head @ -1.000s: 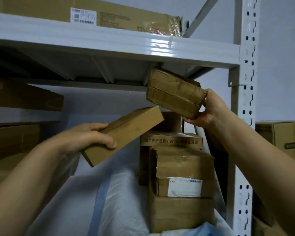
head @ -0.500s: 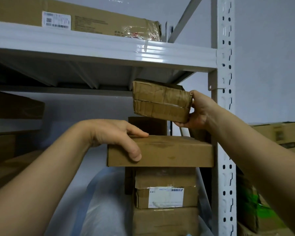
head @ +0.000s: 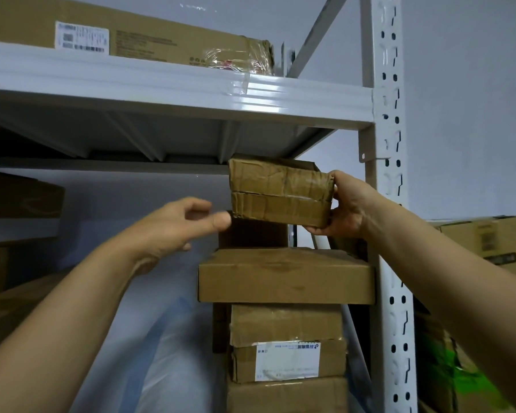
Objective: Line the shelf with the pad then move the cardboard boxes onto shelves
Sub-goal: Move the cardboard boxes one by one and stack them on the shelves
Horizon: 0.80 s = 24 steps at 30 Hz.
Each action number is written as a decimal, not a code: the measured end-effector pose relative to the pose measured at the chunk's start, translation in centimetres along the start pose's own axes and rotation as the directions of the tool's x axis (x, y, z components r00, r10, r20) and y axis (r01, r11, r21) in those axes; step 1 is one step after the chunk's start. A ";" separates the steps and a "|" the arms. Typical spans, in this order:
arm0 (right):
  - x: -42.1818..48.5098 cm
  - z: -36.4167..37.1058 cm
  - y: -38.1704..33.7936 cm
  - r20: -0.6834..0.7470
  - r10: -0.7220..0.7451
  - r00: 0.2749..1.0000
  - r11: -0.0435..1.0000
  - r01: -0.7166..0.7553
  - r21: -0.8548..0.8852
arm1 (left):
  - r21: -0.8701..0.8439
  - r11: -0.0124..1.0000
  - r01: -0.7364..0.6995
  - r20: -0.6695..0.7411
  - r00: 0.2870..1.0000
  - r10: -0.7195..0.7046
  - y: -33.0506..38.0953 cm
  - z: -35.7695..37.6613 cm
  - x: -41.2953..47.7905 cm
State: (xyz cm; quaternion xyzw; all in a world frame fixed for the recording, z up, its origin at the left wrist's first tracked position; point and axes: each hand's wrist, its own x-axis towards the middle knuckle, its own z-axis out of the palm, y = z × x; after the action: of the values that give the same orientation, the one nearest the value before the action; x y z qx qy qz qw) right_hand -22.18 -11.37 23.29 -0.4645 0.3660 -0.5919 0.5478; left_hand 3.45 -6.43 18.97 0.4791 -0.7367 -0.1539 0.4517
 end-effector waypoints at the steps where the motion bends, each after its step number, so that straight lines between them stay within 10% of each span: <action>1: 0.1 0.0 0.0 0.003 -0.003 1.000 1.000 0.004 -0.015 | -0.078 0.996 -0.033 -0.100 0.995 0.025 0.0 0.1 0.3; 13: 2.2 0.3 0.6 0.095 -0.021 0.995 0.764 0.077 -0.641 | -0.266 0.964 -0.024 -0.083 0.997 0.002 0.1 2.4 4.4; 24: 3.5 1.4 1.4 0.032 -0.126 0.992 0.513 0.092 -0.854 | -0.321 0.937 0.137 0.034 0.991 -0.133 -1.8 3.5 5.5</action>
State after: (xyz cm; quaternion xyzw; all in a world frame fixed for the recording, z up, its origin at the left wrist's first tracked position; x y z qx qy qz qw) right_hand -20.30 -14.88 22.93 -0.6849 0.5881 -0.3778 0.2055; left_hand 0.92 -12.66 18.74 0.4474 -0.6696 -0.3057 0.5080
